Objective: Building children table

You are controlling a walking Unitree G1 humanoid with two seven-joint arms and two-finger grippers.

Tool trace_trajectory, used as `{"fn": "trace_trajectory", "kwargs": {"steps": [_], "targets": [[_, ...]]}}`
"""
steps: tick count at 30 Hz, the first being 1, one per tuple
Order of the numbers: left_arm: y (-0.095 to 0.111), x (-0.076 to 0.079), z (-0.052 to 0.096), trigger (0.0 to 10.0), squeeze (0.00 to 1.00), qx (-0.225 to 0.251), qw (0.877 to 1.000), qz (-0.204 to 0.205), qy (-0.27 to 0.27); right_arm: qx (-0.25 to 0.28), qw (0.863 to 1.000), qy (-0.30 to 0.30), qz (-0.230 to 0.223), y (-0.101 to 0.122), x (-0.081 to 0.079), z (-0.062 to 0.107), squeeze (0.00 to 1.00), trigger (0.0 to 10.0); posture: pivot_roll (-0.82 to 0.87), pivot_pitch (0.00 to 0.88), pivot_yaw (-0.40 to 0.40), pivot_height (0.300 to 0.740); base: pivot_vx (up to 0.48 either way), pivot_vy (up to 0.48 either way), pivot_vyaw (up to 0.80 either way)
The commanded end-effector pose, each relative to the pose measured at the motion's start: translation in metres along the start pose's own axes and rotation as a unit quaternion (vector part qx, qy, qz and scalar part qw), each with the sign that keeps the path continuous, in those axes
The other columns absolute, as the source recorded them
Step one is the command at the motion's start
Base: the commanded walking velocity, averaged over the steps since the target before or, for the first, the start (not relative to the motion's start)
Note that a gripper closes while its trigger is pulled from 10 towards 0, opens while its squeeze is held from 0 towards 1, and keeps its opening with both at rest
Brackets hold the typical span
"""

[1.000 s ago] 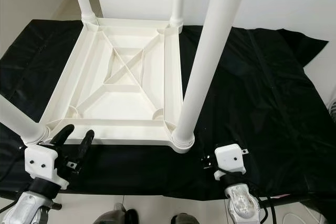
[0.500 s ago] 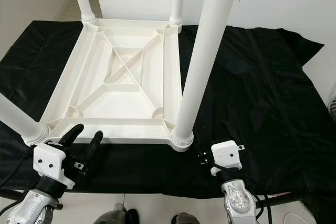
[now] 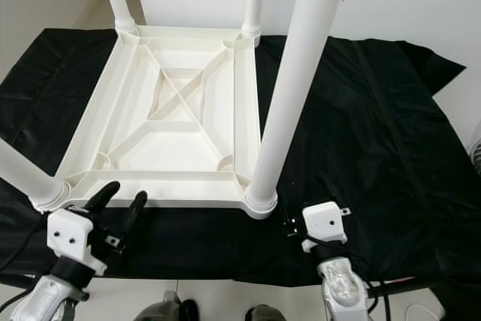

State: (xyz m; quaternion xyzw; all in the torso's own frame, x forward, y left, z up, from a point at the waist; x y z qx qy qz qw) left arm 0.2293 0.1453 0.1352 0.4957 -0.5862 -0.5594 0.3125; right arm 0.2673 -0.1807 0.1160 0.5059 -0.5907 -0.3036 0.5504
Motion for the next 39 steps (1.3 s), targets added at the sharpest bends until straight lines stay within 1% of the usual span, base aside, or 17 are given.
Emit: {"fn": "trace_trajectory", "kwargs": {"steps": [1, 5, 6, 8, 12, 13, 14, 16, 17, 18, 19, 20, 22, 24, 29, 32, 39], "targets": [[0.002, -0.001, 0.001, 10.0, 0.00, 0.004, 1.000, 0.001, 0.001, -0.003, 1.000, 0.001, -0.002, -0.001, 0.001, 0.003, 0.00, 10.0, -0.03, 0.113, 0.034, 0.740, 0.000, 0.000, 0.00], [0.002, -0.002, 0.000, 10.0, 0.00, 0.005, 1.000, 0.003, 0.006, 0.000, 1.000, 0.005, -0.005, 0.000, -0.004, 0.004, 0.00, 10.0, -0.03, 0.113, 0.034, 0.740, 0.000, 0.000, 0.00], [0.002, -0.001, 0.000, 10.0, 0.00, 0.005, 1.000, 0.002, 0.005, 0.001, 1.000, 0.015, -0.004, 0.001, -0.009, 0.005, 0.00, 10.0, -0.03, 0.113, 0.034, 0.740, 0.000, 0.000, 0.00], [0.002, 0.001, 0.001, 10.0, 0.00, 0.004, 1.000, 0.000, 0.001, 0.000, 1.000, 0.020, -0.004, 0.001, -0.011, 0.007, 0.00, 10.0, -0.03, 0.113, 0.034, 0.740, 0.000, 0.000, 0.00], [0.001, 0.003, 0.001, 10.0, 0.00, 0.003, 1.000, -0.001, -0.004, -0.002, 1.000, 0.023, -0.004, 0.000, -0.012, 0.008, 0.00, 10.0, -0.04, 0.114, 0.039, 0.740, 0.000, 0.000, 0.00], [-0.002, -0.001, -0.002, 10.0, 0.00, -0.003, 1.000, 0.006, 0.010, -0.005, 1.000, -0.003, -0.017, -0.001, -0.005, 0.002, 0.00, 10.0, -0.04, 0.114, 0.039, 0.740, 0.000, 0.000, 0.00], [-0.003, -0.004, -0.003, 10.0, 0.00, -0.007, 1.000, 0.011, 0.018, -0.008, 0.999, -0.017, -0.027, -0.002, -0.001, 0.000, 0.00, 10.0, -0.04, 0.114, 0.039, 0.740, 0.000, 0.000, 0.00], [-0.005, -0.015, -0.009, 10.0, 0.00, -0.009, 0.998, 0.040, 0.054, -0.006, 0.998, -0.042, -0.036, -0.001, 0.005, -0.009, 0.00, 10.0, -0.04, 0.114, 0.039, 0.740, 0.000, 0.000, 0.00], [-0.005, -0.015, -0.009, 10.0, 0.00, -0.009, 0.998, 0.040, 0.054, -0.006, 0.998, -0.042, -0.036, -0.001, 0.005, -0.009, 0.00, 10.0, -0.04, 0.114, 0.039, 0.740, 0.000, 0.000, 0.00], [-0.005, -0.020, -0.013, 10.0, 0.00, -0.005, 0.995, 0.065, 0.076, -0.004, 0.997, -0.060, -0.052, 0.000, 0.007, -0.014, 0.00, 10.0, -0.04, 0.114, 0.039, 0.740, 0.000, 0.000, 0.00], [-0.004, -0.025, -0.016, 10.0, 0.00, -0.001, 0.992, 0.080, 0.092, -0.001, 0.996, -0.067, -0.058, 0.002, 0.006, -0.018, 0.00, 10.0, -0.04, 0.114, 0.039, 0.740, 0.000, 0.000, 0.00], [-0.004, -0.025, -0.016, 10.0, 0.00, -0.001, 0.992, 0.080, 0.092, -0.001, 0.996, -0.067, -0.058, 0.002, 0.006, -0.018, 0.00, 10.0, -0.04, 0.114, 0.039, 0.740, 0.000, 0.000, 0.00], [-0.006, -0.031, -0.018, 10.0, 0.00, 0.000, 0.989, 0.096, 0.113, 0.000, 0.995, -0.076, -0.069, 0.003, 0.003, -0.022, 0.00, 10.0, -0.03, 0.117, 0.029, 0.740, 0.000, 0.000, 0.00], [-0.012, -0.034, -0.018, 10.0, 0.00, -0.011, 0.988, 0.092, 0.121, -0.003, 0.994, -0.081, -0.072, 0.001, 0.001, -0.022, 0.00, 10.0, -0.03, 0.117, 0.029, 0.740, 0.000, 0.000, 0.00], [-0.016, -0.035, -0.017, 10.0, 0.00, -0.019, 0.988, 0.093, 0.124, -0.006, 0.994, -0.086, -0.073, 0.000, 0.001, -0.022, 0.00, 10.0, -0.03, 0.122, 0.028, 0.740, 0.000, 0.000, 0.00], [-0.019, -0.033, -0.018, 10.0, 0.00, -0.030, 0.987, 0.104, 0.120, -0.005, 0.993, -0.088, -0.074, 0.001, 0.001, -0.024, 0.00, 10.0, -0.03, 0.121, 0.030, 0.740, 0.000, 0.000, 0.00], [-0.022, -0.033, -0.020, 10.0, 0.00, -0.039, 0.986, 0.113, 0.117, -0.007, 0.993, -0.090, -0.072, 0.001, 0.001, -0.024, 0.00, 10.0, -0.04, 0.123, 0.030, 0.740, 0.000, 0.000, 0.00]]}}
Point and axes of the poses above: a point about 5 cm out from each wrist's last joint towards the gripper, its own z axis pointing back from the gripper into the wrist, its own y axis along the axis of the wrist's last joint, x = y × z, the point moved 6 cm from there along -z, pointing out of the wrist towards the gripper, and after that the axes turned 1 degree about -z, right-handed, at the moved point
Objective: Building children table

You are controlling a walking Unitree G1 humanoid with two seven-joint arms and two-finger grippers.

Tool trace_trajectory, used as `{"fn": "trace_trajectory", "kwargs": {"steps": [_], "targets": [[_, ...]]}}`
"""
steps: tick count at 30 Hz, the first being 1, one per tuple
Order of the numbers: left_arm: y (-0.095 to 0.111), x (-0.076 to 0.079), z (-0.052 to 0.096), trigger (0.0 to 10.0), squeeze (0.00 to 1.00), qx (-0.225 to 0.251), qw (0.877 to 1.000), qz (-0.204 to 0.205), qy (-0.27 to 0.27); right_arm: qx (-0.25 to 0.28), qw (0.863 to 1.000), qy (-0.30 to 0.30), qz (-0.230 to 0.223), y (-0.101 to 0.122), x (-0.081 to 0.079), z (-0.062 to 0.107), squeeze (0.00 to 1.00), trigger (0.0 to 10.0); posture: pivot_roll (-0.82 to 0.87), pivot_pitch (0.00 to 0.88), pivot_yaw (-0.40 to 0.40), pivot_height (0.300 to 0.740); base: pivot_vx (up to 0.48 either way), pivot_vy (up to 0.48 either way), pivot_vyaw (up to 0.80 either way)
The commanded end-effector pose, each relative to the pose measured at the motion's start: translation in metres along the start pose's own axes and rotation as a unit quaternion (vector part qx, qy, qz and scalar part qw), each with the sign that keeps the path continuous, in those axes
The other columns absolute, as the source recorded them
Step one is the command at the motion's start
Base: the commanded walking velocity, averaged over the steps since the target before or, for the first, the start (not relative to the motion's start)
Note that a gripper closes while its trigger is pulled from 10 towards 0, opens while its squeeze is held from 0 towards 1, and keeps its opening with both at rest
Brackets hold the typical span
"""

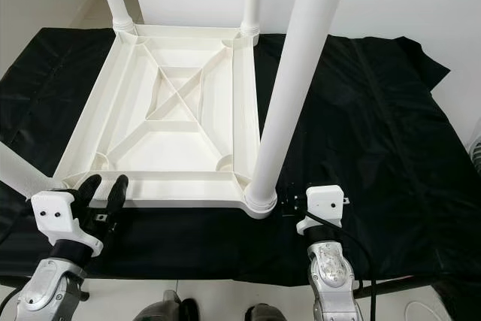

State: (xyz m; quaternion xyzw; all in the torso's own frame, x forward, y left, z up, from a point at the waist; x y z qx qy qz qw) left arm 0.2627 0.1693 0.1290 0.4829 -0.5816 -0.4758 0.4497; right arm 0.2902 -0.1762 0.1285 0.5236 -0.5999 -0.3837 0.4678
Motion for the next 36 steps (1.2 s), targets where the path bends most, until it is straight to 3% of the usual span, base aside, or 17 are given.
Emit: {"fn": "trace_trajectory", "kwargs": {"steps": [1, 36], "targets": [[-0.0061, -0.0031, 0.0005, 10.0, 0.00, -0.016, 1.000, 0.004, 0.003, -0.014, 1.000, -0.003, 0.005, -0.0061, -0.0002, 0.0012, 0.00, 10.0, -0.04, 0.123, 0.030, 0.740, 0.000, 0.000, 0.00], [-0.0156, -0.0015, -0.0006, 10.0, 0.00, -0.051, 0.998, 0.024, 0.008, -0.022, 1.000, -0.003, 0.010, -0.0101, -0.0034, 0.0022, 0.00, 10.0, -0.04, 0.121, 0.032, 0.740, -0.021, 0.000, 0.00]]}}
Point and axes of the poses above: a point about 5 cm out from each wrist's last joint towards the gripper, its own z axis pointing back from the gripper into the wrist, its own y axis along the axis of the wrist's last joint, x = y × z, the point moved 6 cm from there along -z, pointing out of the wrist towards the gripper, and after that the axes turned 1 degree about -z, right-handed, at the moved point
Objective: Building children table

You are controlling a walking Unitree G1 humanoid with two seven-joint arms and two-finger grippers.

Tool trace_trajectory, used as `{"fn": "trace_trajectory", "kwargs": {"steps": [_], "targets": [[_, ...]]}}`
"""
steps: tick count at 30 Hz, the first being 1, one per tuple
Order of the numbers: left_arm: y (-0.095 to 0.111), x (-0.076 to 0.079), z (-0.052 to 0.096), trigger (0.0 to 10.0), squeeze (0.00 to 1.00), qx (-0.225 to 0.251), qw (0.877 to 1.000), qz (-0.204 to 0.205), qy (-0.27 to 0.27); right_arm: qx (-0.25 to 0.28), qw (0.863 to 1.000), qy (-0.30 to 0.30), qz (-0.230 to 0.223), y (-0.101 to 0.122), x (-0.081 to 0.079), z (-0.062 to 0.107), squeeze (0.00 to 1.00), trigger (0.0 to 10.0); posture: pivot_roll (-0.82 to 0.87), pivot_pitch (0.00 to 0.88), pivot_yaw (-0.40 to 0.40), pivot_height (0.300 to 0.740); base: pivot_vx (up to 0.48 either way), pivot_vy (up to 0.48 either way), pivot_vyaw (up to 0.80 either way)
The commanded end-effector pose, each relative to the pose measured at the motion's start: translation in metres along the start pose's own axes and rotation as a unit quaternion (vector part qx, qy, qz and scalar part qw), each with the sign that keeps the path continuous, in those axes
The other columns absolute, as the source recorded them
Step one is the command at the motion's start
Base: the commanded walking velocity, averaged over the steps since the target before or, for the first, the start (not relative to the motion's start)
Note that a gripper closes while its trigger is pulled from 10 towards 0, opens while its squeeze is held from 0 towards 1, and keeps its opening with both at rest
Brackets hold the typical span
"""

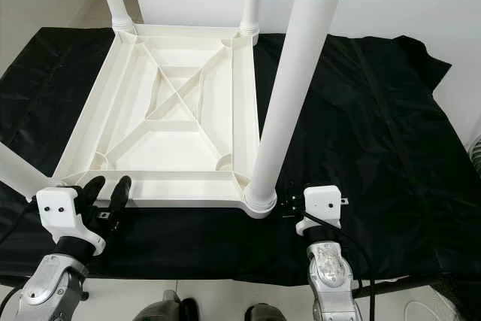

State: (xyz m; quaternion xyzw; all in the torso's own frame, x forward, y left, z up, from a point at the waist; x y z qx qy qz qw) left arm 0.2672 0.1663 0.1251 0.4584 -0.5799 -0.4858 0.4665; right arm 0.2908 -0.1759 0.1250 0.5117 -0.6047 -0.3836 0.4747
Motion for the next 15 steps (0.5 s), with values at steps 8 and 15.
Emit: {"fn": "trace_trajectory", "kwargs": {"steps": [8, 15], "targets": [[-0.0131, -0.0039, 0.0032, 10.0, 0.00, -0.033, 0.999, 0.007, 0.015, -0.014, 1.000, 0.001, -0.003, -0.0067, -0.0037, 0.0012, 0.00, 10.0, -0.03, 0.120, 0.029, 0.740, -0.249, 0.000, 0.00], [-0.0144, -0.0034, 0.0035, 10.0, 0.00, -0.036, 0.999, 0.007, 0.014, -0.013, 1.000, 0.004, -0.002, -0.0066, -0.0046, 0.0009, 0.00, 10.0, -0.03, 0.113, 0.027, 0.740, -0.257, 0.000, 0.00]]}}
Point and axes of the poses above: a point about 5 cm out from each wrist's last joint towards the gripper, its own z axis pointing back from the gripper into the wrist, its own y axis along the axis of the wrist's last joint, x = y × z, the point moved 6 cm from there along -z, pointing out of the wrist towards the gripper, and after that the axes turned 1 degree about -z, right-handed, at the moved point
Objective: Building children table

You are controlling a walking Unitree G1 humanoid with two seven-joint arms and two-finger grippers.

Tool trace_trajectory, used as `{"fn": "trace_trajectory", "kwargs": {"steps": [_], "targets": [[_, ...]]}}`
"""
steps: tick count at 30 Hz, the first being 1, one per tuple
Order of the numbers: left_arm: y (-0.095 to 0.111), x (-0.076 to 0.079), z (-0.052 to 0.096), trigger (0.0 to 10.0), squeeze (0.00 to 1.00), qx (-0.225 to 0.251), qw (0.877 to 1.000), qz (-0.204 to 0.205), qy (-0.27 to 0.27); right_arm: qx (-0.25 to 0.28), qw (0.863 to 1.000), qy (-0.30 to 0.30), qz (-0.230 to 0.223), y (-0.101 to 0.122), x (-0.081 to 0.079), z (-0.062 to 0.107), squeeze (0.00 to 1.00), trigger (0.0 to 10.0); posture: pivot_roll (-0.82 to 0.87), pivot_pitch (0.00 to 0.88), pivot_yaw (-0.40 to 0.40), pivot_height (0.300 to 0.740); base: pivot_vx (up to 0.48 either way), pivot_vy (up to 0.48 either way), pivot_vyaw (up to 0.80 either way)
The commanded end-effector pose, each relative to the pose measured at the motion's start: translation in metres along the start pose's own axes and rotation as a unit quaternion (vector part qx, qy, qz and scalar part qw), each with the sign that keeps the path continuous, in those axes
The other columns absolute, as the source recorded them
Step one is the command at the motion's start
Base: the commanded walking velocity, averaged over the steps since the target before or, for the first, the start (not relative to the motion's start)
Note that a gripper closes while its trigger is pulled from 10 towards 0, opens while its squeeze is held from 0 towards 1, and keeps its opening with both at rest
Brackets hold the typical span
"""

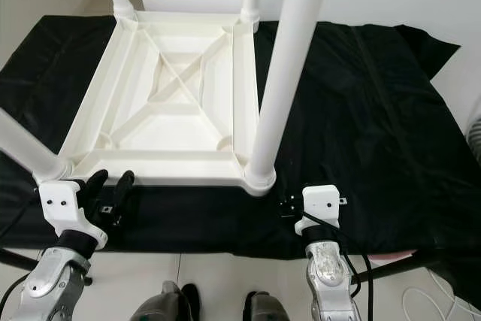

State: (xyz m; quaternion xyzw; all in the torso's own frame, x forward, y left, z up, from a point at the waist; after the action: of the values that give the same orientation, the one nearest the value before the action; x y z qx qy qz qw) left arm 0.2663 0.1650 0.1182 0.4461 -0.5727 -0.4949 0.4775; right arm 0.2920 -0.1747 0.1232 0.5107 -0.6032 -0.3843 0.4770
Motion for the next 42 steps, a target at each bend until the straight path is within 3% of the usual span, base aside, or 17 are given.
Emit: {"fn": "trace_trajectory", "kwargs": {"steps": [1, 9, 31, 36, 42], "targets": [[-0.007, -0.004, 0.002, 10.0, 0.00, -0.017, 1.000, 0.002, 0.015, -0.010, 1.000, 0.002, -0.002, -0.005, -0.003, 0.002, 0.00, 10.0, -0.03, 0.113, 0.027, 0.740, -0.259, 0.000, 0.00], [-0.008, -0.004, 0.001, 10.0, 0.00, -0.017, 1.000, 0.001, 0.014, -0.010, 1.000, 0.004, -0.001, -0.005, -0.003, 0.001, 0.00, 10.0, -0.03, 0.113, 0.027, 0.740, -0.259, 0.000, 0.00], [0.005, -0.001, -0.005, 10.0, 0.00, 0.017, 0.999, -0.037, 0.009, -0.002, 1.000, 0.020, 0.005, -0.003, -0.006, -0.006, 0.00, 10.0, -0.02, 0.090, 0.022, 0.740, 0.000, 0.000, 0.00], [0.016, 0.011, -0.012, 10.0, 0.00, 0.039, 0.998, -0.048, -0.030, 0.006, 0.999, 0.030, 0.012, 0.005, -0.006, -0.023, 0.00, 10.0, -0.02, 0.099, 0.015, 0.740, 0.000, 0.000, 0.00], [0.023, 0.013, -0.016, 10.0, 0.00, 0.055, 0.997, -0.044, -0.044, 0.014, 0.999, 0.034, 0.015, 0.008, -0.006, -0.031, 0.00, 10.0, -0.03, 0.102, 0.015, 0.740, 0.000, 0.000, 0.00]]}}
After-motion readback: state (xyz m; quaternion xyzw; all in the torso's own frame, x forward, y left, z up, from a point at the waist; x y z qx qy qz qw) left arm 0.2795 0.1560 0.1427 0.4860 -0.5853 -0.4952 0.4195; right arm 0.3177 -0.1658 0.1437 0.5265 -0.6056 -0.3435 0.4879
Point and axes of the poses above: a point about 5 cm out from each wrist's last joint towards the gripper, its own z axis pointing back from the gripper into the wrist, its own y axis along the axis of the wrist's last joint, x = y × z, the point moved 6 cm from there along -z, pointing out of the wrist towards the gripper, and after that the axes turned 1 degree about -z, right-handed, at the moved point
